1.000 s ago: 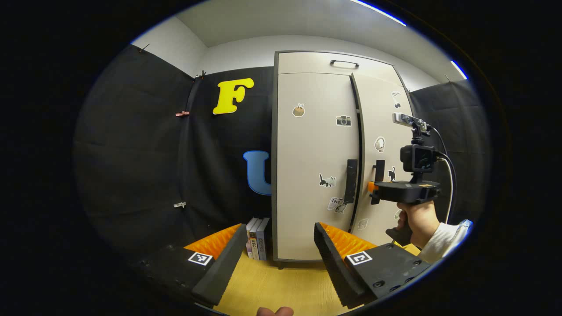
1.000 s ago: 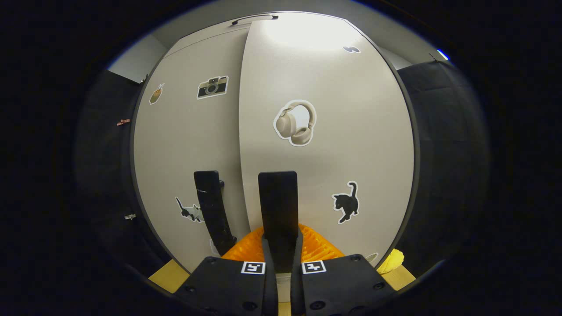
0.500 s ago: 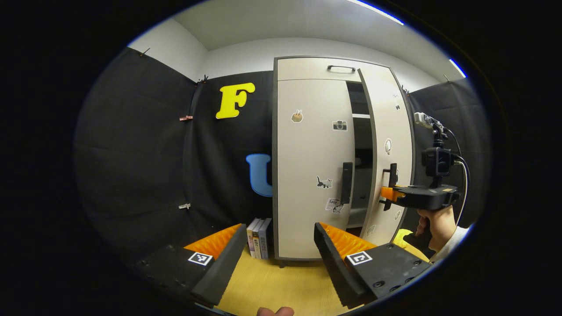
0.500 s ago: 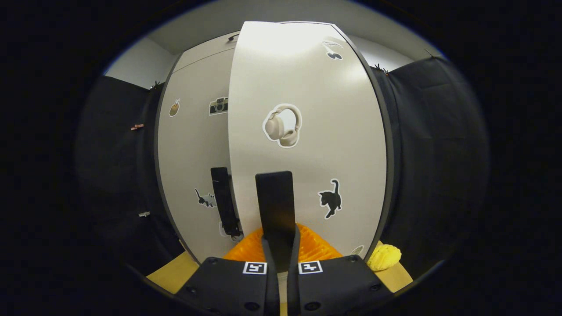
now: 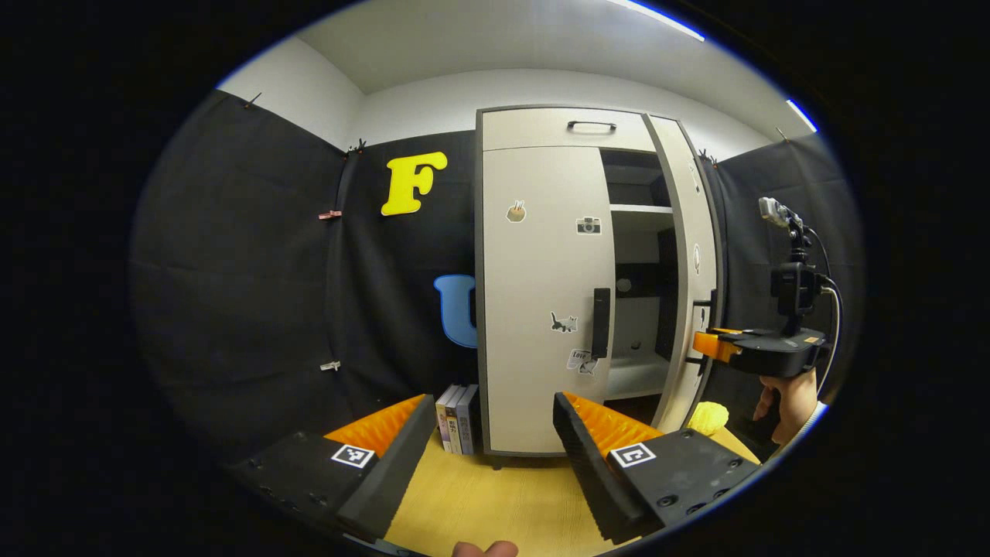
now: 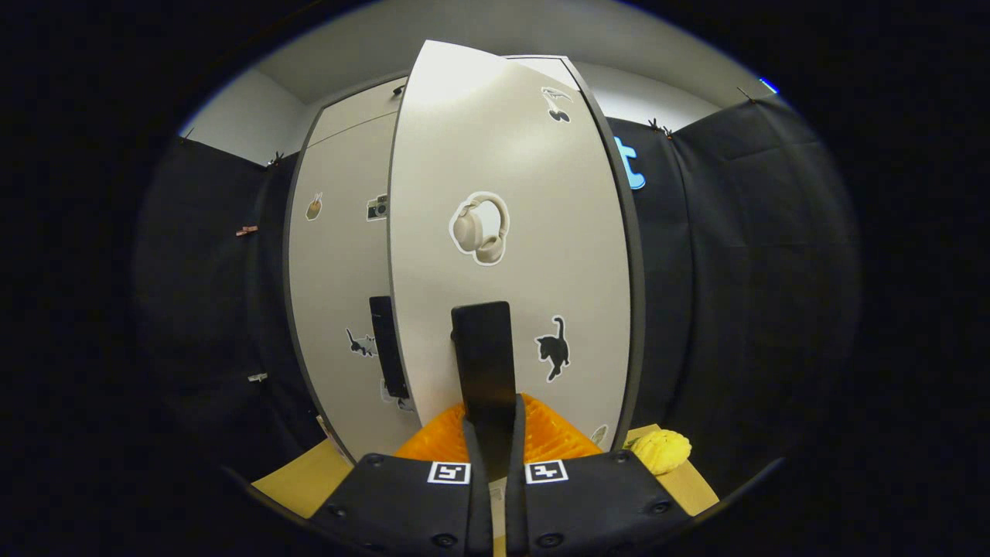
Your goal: Open the right door of the double-door shoe cabinet with the right hand, and open the left door with the left hand.
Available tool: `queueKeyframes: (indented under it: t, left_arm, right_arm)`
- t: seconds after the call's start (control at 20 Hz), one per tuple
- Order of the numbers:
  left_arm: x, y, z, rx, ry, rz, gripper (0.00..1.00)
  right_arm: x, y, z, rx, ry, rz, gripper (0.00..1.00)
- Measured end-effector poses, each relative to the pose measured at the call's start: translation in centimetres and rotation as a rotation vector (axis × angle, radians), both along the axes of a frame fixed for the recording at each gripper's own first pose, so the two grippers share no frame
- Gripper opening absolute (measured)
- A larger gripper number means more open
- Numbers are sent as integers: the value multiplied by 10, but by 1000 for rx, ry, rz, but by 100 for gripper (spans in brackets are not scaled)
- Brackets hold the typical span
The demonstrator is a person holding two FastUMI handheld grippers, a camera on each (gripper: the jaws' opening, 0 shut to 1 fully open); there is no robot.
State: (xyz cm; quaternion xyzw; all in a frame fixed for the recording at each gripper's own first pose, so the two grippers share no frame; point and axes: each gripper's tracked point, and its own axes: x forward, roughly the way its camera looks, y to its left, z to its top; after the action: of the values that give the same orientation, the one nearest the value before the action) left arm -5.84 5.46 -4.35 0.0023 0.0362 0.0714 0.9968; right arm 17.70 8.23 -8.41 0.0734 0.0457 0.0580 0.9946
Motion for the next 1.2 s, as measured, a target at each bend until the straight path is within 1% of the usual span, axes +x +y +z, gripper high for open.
queueKeyframes:
  t: [0.3, 0.45, 0.6, 0.9, 1.1, 1.15, 1.2]
  left_arm:
    - [2, -13, -5, -2, 12, -26, 95]
    - [2, -13, -8, -10, 11, -26, 95]
    - [6, -18, -8, -16, 12, -37, 95]
    - [15, -30, -7, -9, 8, -68, 95]
    - [22, -43, -7, -9, 7, -94, 95]
    - [24, -47, -8, -10, 8, -101, 95]
    - [25, -50, -7, -11, 9, -106, 95]
  right_arm:
    - [-12, -18, 2, -20, -7, -15, 11]
    - [-14, -27, 2, -50, -11, -19, 10]
    - [-17, -37, 1, -41, -10, -38, 10]
    - [-24, -76, 2, -87, -22, -118, 9]
    - [-24, -120, 13, -127, -60, -226, 9]
    - [-21, -124, 8, -81, -37, -202, 5]
    - [-24, -121, 8, -30, -28, -187, 5]
